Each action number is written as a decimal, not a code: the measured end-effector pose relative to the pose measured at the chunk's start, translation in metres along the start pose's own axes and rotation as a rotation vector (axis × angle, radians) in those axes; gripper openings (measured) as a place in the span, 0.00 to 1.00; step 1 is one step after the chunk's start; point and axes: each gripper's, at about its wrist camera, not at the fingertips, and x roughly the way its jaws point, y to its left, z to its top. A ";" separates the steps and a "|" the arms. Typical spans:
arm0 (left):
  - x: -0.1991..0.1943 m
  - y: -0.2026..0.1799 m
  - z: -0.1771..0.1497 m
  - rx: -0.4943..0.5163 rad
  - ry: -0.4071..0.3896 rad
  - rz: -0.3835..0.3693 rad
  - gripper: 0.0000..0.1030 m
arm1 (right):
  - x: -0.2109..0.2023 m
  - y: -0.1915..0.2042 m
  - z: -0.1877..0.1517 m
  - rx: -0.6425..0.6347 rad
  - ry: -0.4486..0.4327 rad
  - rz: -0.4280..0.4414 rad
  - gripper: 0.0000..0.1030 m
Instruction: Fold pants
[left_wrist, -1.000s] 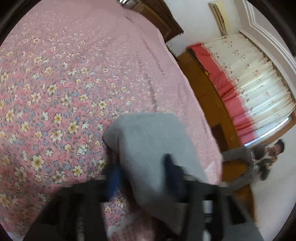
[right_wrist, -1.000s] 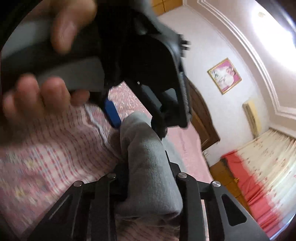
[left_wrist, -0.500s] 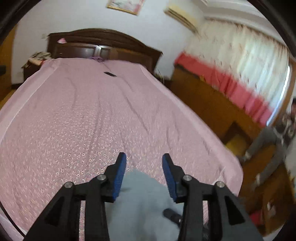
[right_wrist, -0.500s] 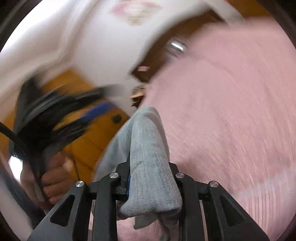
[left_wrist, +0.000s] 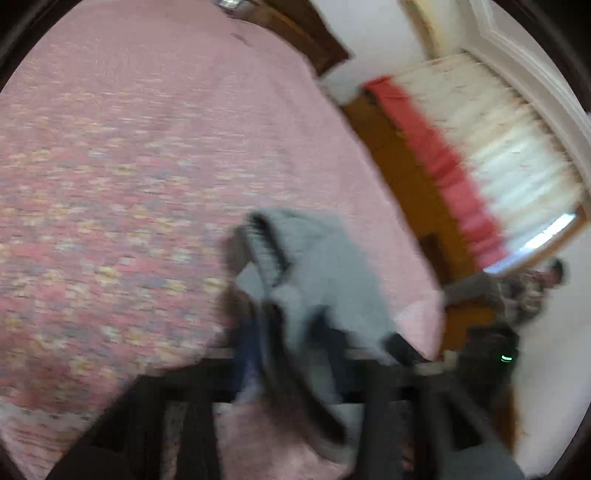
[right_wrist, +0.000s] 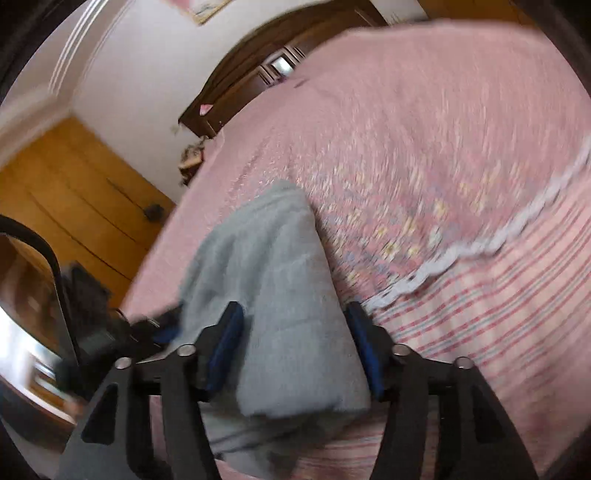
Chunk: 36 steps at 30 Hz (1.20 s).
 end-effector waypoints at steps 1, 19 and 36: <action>-0.003 -0.005 -0.001 0.028 0.010 -0.007 0.13 | -0.007 0.007 0.003 -0.048 -0.025 -0.032 0.61; -0.017 -0.020 -0.007 0.224 0.004 0.125 0.27 | 0.148 0.030 0.173 -0.243 0.284 0.389 0.33; -0.047 -0.044 -0.050 0.305 -0.040 0.212 0.20 | 0.110 0.043 0.118 -0.493 0.305 0.314 0.27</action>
